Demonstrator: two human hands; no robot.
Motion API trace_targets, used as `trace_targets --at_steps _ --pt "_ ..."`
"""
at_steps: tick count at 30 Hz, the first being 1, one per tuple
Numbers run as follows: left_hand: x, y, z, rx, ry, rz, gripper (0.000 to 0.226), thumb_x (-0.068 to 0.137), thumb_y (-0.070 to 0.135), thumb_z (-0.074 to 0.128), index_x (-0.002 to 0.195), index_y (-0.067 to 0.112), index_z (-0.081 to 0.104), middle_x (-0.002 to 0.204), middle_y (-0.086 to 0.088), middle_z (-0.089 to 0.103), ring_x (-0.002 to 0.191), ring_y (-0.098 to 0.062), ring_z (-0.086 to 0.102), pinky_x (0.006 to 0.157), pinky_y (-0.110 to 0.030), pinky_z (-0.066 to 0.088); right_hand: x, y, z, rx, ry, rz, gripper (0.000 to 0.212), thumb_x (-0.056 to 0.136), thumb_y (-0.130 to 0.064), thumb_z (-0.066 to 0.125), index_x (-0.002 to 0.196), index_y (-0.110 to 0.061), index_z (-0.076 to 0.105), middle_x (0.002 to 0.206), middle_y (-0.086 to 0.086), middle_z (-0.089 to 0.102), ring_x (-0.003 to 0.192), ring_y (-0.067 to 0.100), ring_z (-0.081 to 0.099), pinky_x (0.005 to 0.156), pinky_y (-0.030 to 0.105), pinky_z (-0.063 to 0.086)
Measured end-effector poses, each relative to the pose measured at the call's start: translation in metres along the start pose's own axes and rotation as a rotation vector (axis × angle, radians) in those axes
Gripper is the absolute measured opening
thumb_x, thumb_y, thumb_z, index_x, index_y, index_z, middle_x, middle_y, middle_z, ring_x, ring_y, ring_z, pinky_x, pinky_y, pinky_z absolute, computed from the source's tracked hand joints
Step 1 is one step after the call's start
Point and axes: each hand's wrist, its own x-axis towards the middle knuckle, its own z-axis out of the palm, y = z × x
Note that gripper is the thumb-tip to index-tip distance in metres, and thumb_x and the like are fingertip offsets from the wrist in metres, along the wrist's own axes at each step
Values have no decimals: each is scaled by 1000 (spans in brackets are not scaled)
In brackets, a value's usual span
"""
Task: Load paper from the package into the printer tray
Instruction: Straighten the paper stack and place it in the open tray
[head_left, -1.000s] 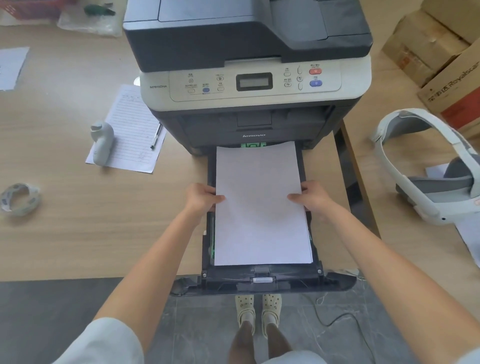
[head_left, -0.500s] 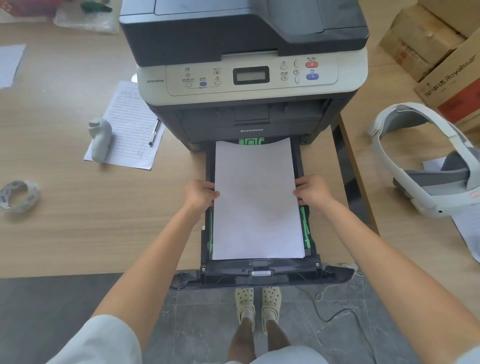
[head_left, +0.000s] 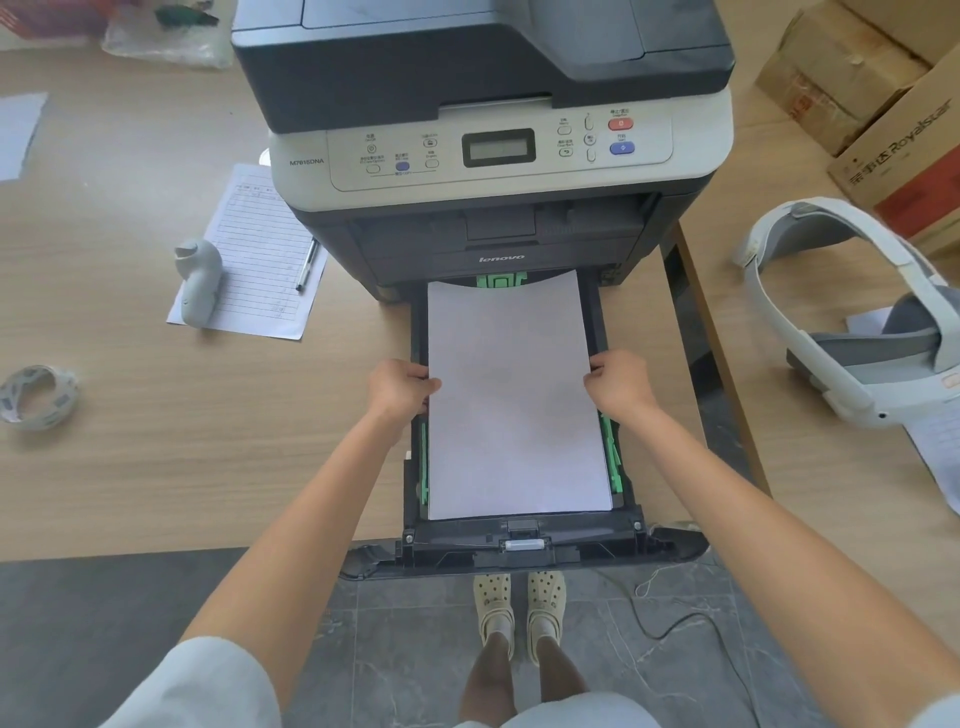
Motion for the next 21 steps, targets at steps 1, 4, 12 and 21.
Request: trace_targets --at_steps 1,4,12,21 --pt "-3 3 -1 -11 -16 -10 37 89 8 58 122 -8 53 121 -23 60 102 -34 62 86 -36 52 -1 -1 -2 2 -3 6 34 87 4 42 116 20 50 123 34 55 114 45 52 97 51 43" --pt "-18 13 -8 -49 -72 -43 25 93 10 48 109 -6 58 113 -26 63 91 -32 62 81 -34 51 -11 -5 -13 18 14 30 29 88 -5 46 95 19 60 101 32 64 99 43 60 96 53 45" --pt "-35 7 -33 -136 -68 -42 36 91 13 44 121 -7 52 107 -25 62 93 -34 65 84 -37 53 -29 13 -42 111 98 59 29 92 -17 48 95 6 64 98 21 68 97 32 64 90 37 49" --pt "-59 -25 -34 -266 -127 10 36 96 14 38 126 3 53 125 -18 60 113 -30 60 104 -38 45 -47 37 -43 353 -4 123 33 93 -18 49 121 -2 56 100 10 65 89 20 66 84 31 53"
